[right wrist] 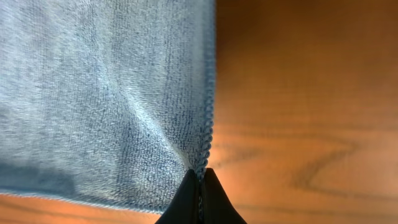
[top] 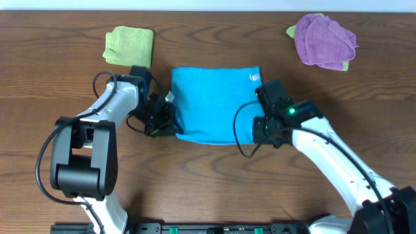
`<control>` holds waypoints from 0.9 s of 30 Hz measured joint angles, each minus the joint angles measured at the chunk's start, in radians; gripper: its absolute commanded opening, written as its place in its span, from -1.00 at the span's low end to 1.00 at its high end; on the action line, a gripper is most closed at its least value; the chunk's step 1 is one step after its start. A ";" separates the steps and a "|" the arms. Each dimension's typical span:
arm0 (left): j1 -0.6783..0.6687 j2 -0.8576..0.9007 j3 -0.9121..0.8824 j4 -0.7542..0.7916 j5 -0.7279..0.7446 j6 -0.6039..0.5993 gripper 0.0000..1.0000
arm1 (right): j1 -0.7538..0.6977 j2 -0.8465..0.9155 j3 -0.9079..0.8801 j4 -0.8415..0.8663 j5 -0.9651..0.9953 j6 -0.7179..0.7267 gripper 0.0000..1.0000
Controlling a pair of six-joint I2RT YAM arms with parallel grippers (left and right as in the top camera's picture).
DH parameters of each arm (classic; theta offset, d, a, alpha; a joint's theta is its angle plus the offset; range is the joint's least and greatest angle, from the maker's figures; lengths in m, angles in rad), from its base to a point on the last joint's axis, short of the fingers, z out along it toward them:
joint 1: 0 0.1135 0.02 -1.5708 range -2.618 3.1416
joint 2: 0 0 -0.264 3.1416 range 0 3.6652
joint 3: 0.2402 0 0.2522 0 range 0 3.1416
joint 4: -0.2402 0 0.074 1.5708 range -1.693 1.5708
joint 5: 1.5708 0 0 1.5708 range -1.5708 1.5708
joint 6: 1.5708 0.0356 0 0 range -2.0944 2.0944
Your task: Fold the cloth
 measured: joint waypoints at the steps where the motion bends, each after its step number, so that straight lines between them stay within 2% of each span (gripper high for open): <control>1: 0.000 0.000 -0.012 0.000 0.002 0.003 -0.88 | 0.010 -0.014 -0.026 0.001 -0.003 0.010 -0.97; 7: 0.000 -0.060 -0.084 0.002 0.007 0.006 -0.88 | 0.041 -0.060 -0.072 0.013 -0.009 0.048 -0.97; 11: 0.000 -0.132 -0.086 0.067 0.008 -0.025 -0.88 | 0.041 -0.061 -0.075 0.093 -0.008 0.060 -0.98; 19: 0.000 -0.163 -0.087 0.299 -0.037 -0.183 -0.88 | 0.039 -0.061 -0.077 0.327 0.071 0.070 -0.97; 27: 0.000 -0.163 -0.088 0.548 -0.126 -0.334 -0.88 | -0.004 -0.040 -0.077 0.473 0.128 0.069 -0.97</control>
